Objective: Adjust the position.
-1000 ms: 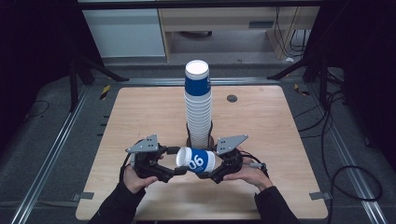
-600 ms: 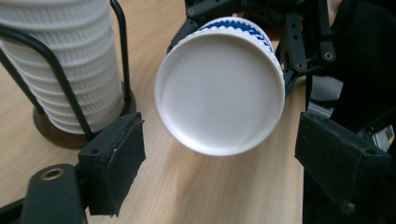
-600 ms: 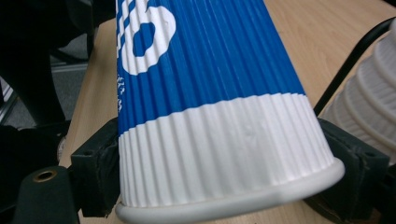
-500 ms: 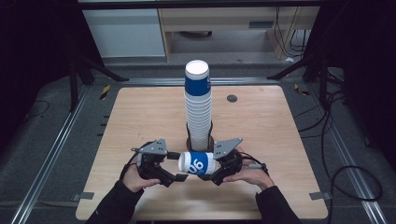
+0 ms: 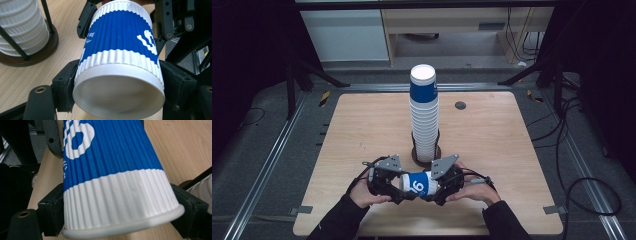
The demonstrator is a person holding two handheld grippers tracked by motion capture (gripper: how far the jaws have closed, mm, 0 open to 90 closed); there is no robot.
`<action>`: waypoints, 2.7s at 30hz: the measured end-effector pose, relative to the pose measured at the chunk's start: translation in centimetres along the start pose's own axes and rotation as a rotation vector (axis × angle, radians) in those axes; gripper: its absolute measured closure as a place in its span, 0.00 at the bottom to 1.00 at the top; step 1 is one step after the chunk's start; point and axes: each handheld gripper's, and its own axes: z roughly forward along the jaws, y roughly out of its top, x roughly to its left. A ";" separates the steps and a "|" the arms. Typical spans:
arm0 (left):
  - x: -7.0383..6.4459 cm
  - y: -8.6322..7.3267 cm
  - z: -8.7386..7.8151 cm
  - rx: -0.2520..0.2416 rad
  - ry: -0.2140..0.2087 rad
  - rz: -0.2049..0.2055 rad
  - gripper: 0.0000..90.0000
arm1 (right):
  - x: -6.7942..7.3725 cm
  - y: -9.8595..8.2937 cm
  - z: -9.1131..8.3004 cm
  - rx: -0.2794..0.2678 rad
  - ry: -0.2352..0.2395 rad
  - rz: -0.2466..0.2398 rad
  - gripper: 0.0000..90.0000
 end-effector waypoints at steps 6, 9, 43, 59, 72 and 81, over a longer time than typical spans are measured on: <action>0.1 -0.1 -0.1 -0.004 -0.011 -0.002 0.28 | 0.0 0.0 0.1 0.006 0.006 0.000 0.16; 0.2 -0.1 -0.3 -0.020 -0.017 -0.004 0.28 | -0.1 0.0 0.0 -0.009 0.010 0.015 0.14; 0.7 -0.4 -2.9 -0.232 -0.075 0.014 0.28 | -1.2 -0.1 -3.9 -0.297 0.051 0.166 0.09; 0.1 -0.2 -1.8 -0.202 -0.112 0.043 0.29 | -0.7 0.0 -2.8 -0.280 0.143 0.159 0.16; 0.3 -0.1 -2.3 -0.214 -0.084 0.030 0.25 | -0.8 0.0 -3.3 -0.282 0.128 0.162 0.18; 0.7 -0.3 -2.5 -0.104 -0.026 0.046 0.20 | -1.0 -0.3 -4.0 -0.203 0.066 0.137 0.18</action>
